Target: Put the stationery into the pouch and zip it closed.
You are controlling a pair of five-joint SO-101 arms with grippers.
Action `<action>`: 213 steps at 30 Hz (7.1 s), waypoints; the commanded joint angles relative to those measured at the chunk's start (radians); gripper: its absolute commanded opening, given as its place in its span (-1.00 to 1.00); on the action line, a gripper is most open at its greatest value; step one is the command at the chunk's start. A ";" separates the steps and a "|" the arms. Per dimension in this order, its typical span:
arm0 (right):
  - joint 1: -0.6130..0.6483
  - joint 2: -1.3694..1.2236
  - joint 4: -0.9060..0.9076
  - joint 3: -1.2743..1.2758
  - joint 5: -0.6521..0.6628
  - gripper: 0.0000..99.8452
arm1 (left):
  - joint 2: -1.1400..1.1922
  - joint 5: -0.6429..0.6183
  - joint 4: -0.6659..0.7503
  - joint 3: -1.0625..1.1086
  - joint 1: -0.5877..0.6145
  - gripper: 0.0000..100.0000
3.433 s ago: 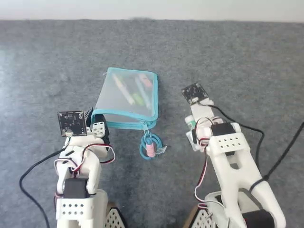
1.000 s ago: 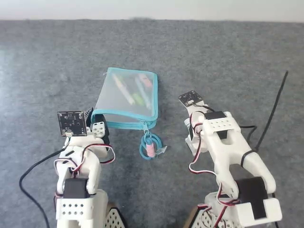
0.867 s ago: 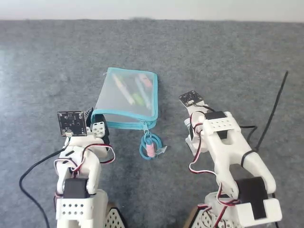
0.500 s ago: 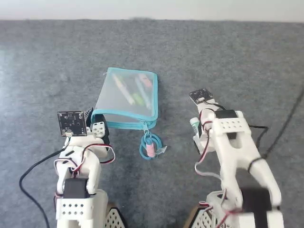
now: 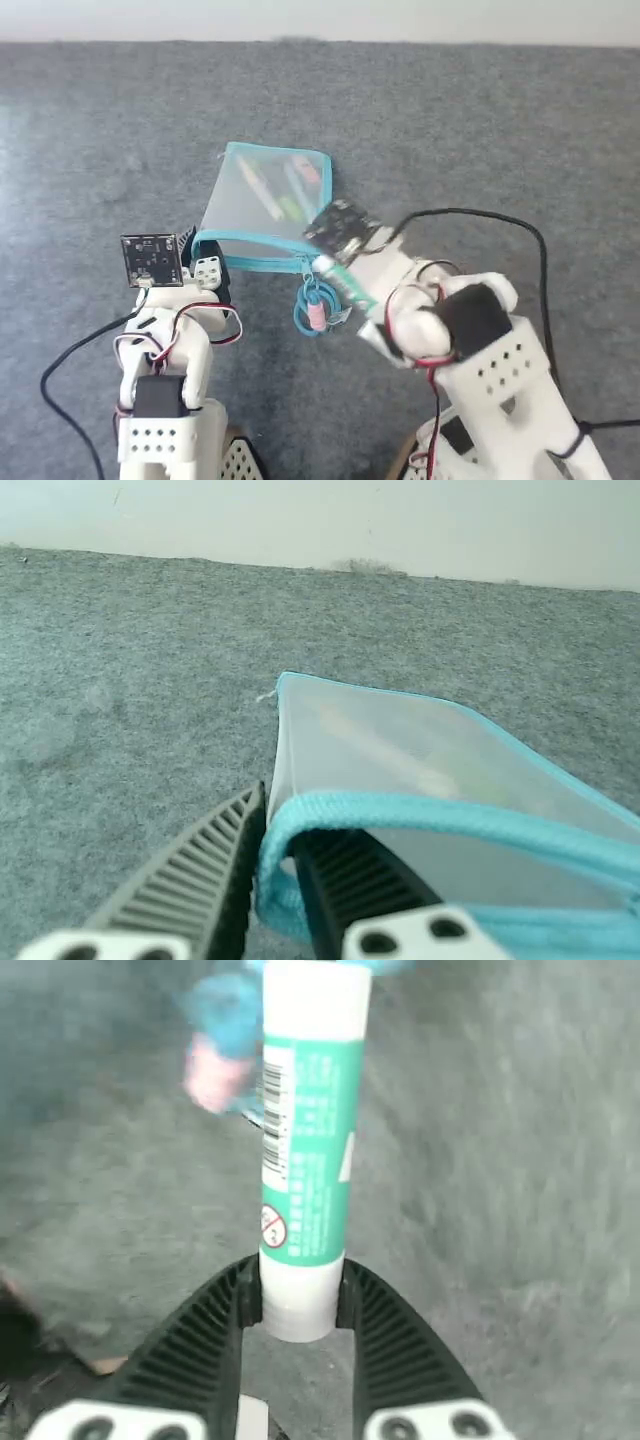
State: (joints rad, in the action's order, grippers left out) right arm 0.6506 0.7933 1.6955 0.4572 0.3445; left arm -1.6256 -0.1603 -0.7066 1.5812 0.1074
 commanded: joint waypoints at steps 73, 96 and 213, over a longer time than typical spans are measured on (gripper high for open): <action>0.153 -0.101 -0.621 0.262 -0.221 -0.73 | -0.012 0.015 0.017 -0.008 -0.002 -0.98; -0.053 -0.097 -0.774 0.318 0.233 -0.14 | -0.011 0.015 0.017 -0.008 -0.002 -0.98; -0.107 -0.450 -0.860 0.058 0.087 -0.99 | -0.014 0.009 -0.186 -0.220 -0.051 -0.61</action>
State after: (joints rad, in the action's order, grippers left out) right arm 0.5815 0.3391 0.8071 0.5923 0.4933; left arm -1.6256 -0.1588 -0.8078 1.4768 0.0614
